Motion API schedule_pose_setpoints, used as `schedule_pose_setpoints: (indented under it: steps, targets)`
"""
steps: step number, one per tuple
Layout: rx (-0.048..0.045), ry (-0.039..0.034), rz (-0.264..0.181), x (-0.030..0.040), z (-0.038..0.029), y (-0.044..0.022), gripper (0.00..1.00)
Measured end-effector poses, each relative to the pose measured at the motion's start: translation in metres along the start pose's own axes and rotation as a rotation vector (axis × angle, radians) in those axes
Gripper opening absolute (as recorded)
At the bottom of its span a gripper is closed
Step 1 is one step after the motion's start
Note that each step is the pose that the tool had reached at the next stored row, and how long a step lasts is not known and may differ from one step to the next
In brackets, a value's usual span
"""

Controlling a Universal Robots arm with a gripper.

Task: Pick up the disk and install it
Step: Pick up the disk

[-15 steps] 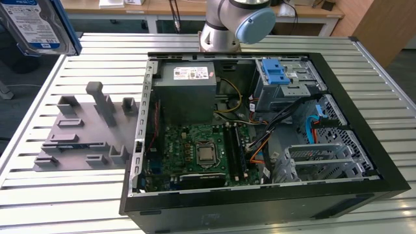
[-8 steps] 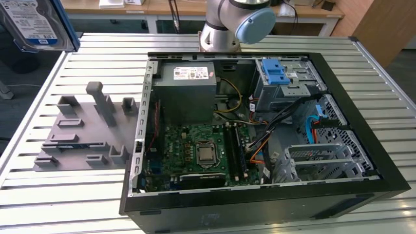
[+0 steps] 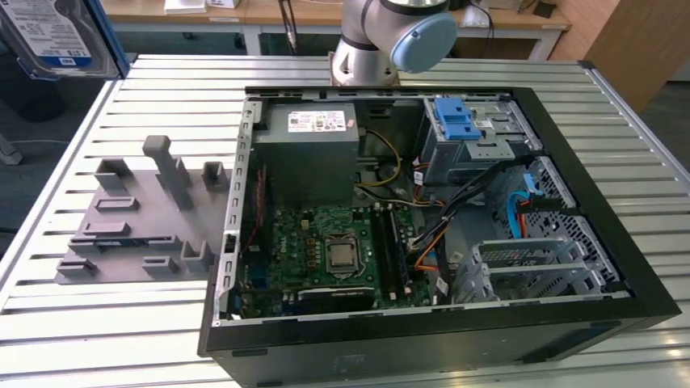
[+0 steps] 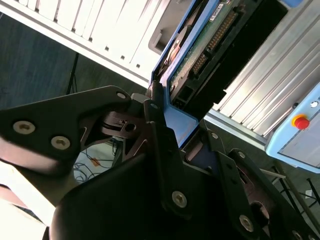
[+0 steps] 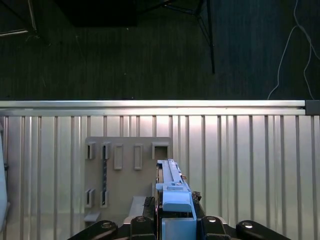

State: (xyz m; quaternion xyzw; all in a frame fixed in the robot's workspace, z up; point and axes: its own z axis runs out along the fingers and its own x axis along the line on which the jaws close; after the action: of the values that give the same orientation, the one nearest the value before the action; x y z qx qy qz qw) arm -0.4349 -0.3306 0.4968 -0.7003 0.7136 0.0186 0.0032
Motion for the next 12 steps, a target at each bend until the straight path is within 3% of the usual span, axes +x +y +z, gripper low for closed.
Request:
schedule_pose_setpoints:
  steps: [12]
  targets:
    - [-0.0001,0.0001,0.000,0.0002,-0.0007,-0.0001,0.36]
